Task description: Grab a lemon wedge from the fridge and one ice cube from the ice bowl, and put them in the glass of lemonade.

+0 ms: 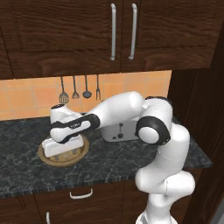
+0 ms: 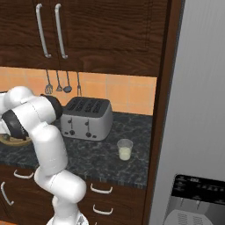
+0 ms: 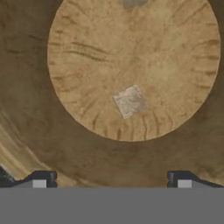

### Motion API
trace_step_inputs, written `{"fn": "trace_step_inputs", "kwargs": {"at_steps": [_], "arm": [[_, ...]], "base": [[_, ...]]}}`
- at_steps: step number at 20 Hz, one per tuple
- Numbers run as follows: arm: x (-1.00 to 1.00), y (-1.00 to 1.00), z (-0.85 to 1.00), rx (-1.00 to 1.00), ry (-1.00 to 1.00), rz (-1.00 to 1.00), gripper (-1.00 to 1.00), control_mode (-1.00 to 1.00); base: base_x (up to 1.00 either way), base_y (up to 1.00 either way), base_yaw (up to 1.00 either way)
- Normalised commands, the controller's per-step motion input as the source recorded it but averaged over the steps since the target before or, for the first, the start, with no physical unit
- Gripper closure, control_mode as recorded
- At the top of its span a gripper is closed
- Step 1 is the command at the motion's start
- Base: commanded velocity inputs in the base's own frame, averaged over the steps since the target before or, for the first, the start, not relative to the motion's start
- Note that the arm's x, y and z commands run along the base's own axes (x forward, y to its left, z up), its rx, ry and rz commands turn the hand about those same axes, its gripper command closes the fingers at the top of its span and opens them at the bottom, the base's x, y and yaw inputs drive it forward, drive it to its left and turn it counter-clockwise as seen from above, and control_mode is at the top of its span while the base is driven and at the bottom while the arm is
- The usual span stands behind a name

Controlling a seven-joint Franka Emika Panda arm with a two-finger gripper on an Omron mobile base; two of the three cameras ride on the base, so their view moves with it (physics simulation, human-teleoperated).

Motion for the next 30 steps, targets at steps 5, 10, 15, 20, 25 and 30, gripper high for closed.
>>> {"fn": "trace_step_inputs", "kwargs": {"at_steps": [5,10,15,20,25,30], "arm": [[0.00,-0.05,-0.10,0.00,0.01,0.00,-1.00,-1.00],[0.10,-0.25,0.00,0.00,0.00,0.00,-1.00,-1.00],[0.65,-0.01,0.00,0.00,0.00,0.03,-1.00,-1.00],[0.13,0.00,-0.18,0.00,0.00,0.01,-1.00,-1.00],[0.01,0.00,-0.04,0.00,0.00,0.00,-1.00,-1.00],[0.01,0.00,0.03,0.00,-0.06,0.00,-1.00,-1.00]], "base": [[0.00,0.00,0.00],[0.00,0.00,0.00],[0.00,0.00,0.00],[0.00,0.00,0.00],[0.00,0.00,0.00],[0.00,0.00,0.00]]}}
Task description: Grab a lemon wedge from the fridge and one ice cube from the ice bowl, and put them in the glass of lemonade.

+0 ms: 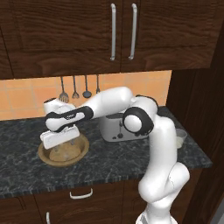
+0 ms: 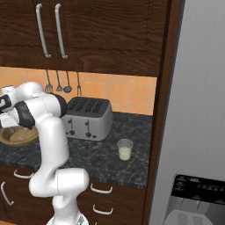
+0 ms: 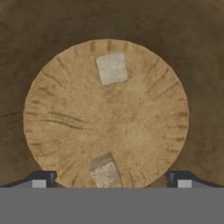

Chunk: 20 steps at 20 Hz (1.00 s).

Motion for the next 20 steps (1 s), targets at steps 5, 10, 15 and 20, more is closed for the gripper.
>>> {"fn": "trace_step_inputs", "kwargs": {"at_steps": [5,10,15,20], "arm": [[0.08,0.00,0.27,0.02,-0.16,0.00,-1.00,-1.00],[0.09,0.00,0.16,0.01,-0.13,0.00,-1.00,-1.00],[0.36,0.01,0.00,0.00,0.00,0.00,-1.00,-1.00],[0.10,0.01,-0.04,0.00,0.00,0.00,-1.00,-1.00]], "base": [[0.00,0.00,0.00],[0.00,0.00,0.00],[0.00,0.00,0.00],[0.00,0.00,0.00]]}}
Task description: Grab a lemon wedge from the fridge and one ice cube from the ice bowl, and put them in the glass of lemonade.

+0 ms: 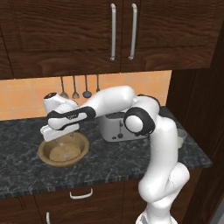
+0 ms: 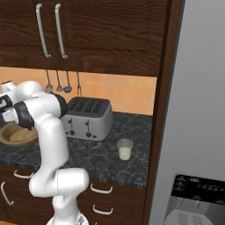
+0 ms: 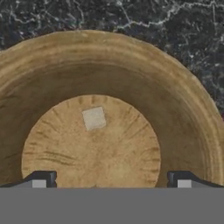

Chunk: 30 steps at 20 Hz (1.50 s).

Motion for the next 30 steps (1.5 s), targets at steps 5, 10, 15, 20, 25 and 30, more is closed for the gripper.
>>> {"fn": "trace_step_inputs", "kwargs": {"at_steps": [5,10,15,20,25,30], "arm": [[-0.47,0.00,-0.13,0.00,0.00,0.00,-1.00,-1.00],[-0.16,0.01,-0.14,0.00,0.00,0.00,-1.00,-1.00],[0.00,0.00,-0.42,0.00,0.04,0.01,-1.00,-1.00],[-0.11,0.00,-0.29,0.00,0.02,0.00,-1.00,-1.00],[-0.57,0.00,0.00,0.00,0.00,0.00,-1.00,-1.00],[-0.10,0.00,0.00,0.00,0.00,0.00,-1.00,-1.00]], "base": [[0.00,0.00,0.00],[0.00,0.00,0.00],[0.00,0.00,0.00],[0.00,0.00,0.00],[0.00,0.00,0.00],[0.00,0.00,0.00]]}}
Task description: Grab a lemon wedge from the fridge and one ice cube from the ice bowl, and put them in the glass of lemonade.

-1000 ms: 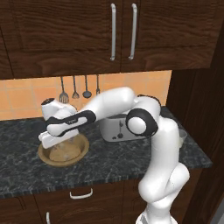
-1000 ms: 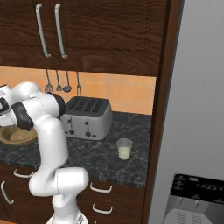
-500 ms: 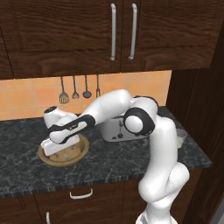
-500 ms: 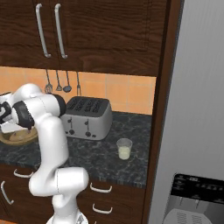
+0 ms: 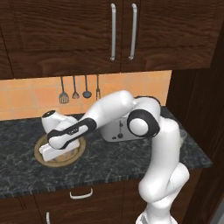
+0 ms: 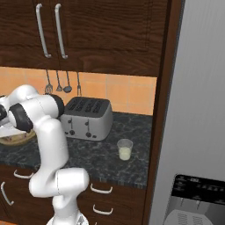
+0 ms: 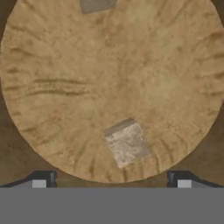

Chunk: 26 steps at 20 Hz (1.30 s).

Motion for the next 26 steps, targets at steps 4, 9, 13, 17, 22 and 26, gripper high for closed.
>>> {"fn": "trace_step_inputs", "kwargs": {"at_steps": [4,9,13,17,22,26], "arm": [[0.00,0.00,0.02,0.00,-0.06,0.00,-1.00,-1.00],[0.17,0.00,0.17,0.00,-0.01,0.00,-1.00,-1.00],[0.30,0.00,0.08,0.00,0.01,0.00,-1.00,-1.00],[0.10,0.00,0.00,0.00,0.01,0.00,-1.00,-1.00],[0.00,0.00,-0.43,0.00,0.04,0.00,-1.00,-1.00],[0.00,0.00,-0.38,0.00,0.03,0.00,-1.00,-1.00]], "base": [[0.00,0.00,0.00],[0.00,0.00,0.00],[0.00,0.00,0.00],[0.00,0.00,0.00],[0.00,0.00,0.00],[0.00,0.00,0.00]]}}
